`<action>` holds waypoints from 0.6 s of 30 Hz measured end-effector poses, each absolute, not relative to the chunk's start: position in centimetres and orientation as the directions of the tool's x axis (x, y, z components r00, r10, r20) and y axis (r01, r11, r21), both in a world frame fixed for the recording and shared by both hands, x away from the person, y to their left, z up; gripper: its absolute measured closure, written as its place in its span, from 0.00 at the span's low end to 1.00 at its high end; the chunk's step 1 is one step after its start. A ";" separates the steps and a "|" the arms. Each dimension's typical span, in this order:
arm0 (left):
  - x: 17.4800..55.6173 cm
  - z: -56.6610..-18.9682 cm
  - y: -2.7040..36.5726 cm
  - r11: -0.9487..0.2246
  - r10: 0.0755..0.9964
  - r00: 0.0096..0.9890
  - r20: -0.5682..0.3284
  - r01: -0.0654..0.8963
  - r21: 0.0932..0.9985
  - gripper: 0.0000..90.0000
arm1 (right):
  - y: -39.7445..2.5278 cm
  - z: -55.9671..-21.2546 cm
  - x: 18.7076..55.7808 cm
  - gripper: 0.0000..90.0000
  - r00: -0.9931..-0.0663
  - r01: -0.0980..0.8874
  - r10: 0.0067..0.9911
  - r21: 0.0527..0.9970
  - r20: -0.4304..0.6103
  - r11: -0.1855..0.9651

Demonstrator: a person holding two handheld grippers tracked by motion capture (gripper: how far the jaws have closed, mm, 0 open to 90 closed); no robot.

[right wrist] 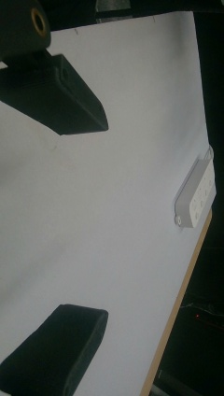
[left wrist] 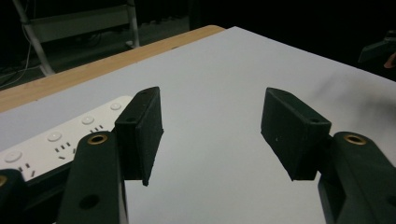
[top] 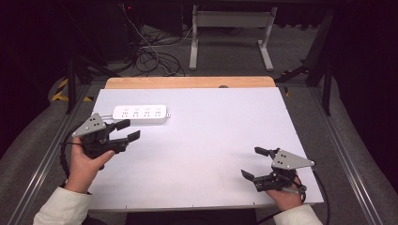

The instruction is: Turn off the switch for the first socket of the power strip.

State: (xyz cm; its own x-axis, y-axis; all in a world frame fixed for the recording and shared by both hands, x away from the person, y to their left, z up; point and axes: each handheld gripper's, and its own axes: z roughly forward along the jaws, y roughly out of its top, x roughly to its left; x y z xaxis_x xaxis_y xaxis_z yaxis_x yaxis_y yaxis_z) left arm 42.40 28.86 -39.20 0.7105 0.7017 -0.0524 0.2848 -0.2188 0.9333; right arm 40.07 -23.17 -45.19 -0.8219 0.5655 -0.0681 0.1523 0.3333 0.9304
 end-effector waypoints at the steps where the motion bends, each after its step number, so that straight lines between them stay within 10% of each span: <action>1: 42.2 -39.5 28.8 -0.214 0.696 0.716 -0.061 0.287 0.934 0.45 | -23.2 -45.2 40.1 0.10 -0.822 0.153 0.566 0.930 -0.069 0.335; 18: 40.2 -45.3 27.5 -0.266 0.645 0.762 -0.051 0.287 0.920 0.32 | -23.2 -45.2 40.0 0.10 -0.822 0.151 0.565 0.931 -0.068 0.333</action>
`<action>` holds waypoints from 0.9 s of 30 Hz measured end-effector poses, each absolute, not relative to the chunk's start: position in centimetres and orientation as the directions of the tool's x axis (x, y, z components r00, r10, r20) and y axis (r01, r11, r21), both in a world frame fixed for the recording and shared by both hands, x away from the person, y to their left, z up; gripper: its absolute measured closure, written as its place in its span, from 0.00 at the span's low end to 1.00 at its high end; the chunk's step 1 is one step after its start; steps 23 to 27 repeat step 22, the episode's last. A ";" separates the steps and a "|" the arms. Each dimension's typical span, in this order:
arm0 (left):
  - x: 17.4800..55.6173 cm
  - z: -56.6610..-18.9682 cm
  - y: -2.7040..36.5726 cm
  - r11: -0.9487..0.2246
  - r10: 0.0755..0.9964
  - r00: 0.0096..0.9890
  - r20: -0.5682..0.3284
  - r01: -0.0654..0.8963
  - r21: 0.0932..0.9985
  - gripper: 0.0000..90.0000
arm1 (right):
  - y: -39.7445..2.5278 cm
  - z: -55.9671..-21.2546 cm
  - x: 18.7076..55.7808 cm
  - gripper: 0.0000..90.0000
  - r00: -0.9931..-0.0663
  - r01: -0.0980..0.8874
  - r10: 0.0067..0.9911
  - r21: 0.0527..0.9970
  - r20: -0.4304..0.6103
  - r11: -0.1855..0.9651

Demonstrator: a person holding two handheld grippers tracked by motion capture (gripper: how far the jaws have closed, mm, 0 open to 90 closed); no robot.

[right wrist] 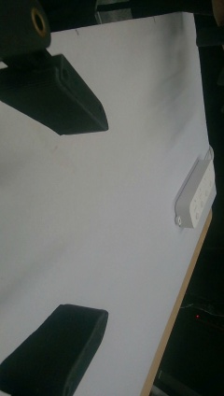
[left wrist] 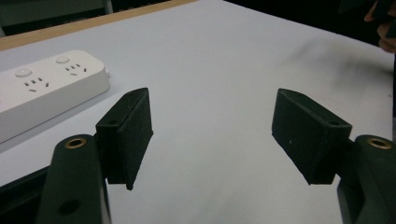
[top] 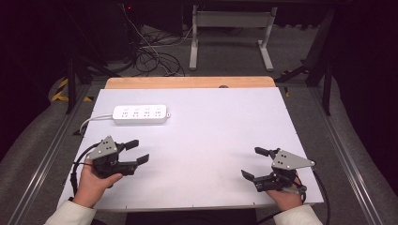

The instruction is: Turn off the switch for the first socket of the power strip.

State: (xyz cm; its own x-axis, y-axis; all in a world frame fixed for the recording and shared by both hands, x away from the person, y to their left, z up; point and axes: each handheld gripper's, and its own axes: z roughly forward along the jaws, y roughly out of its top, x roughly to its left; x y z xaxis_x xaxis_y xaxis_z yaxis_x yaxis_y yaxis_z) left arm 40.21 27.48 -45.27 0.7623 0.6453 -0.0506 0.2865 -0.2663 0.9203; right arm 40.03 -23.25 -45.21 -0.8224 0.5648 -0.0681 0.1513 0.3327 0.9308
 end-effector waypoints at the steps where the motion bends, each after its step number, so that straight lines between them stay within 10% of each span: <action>1: 40.1 -45.5 27.5 -0.274 0.645 0.763 -0.041 0.281 0.920 0.31 | -23.3 -45.2 40.0 0.10 -0.823 0.151 0.564 0.931 -0.069 0.334; 9: 39.0 -47.4 27.5 -0.309 0.656 0.755 0.025 0.238 0.921 0.27 | -23.3 -45.2 40.1 0.10 -0.821 0.154 0.566 0.930 -0.067 0.334; 27: 38.9 -47.4 27.3 -0.160 0.669 0.731 -0.137 0.321 0.934 0.23 | -23.4 -45.4 40.3 0.10 -0.824 0.172 0.565 0.930 -0.044 0.324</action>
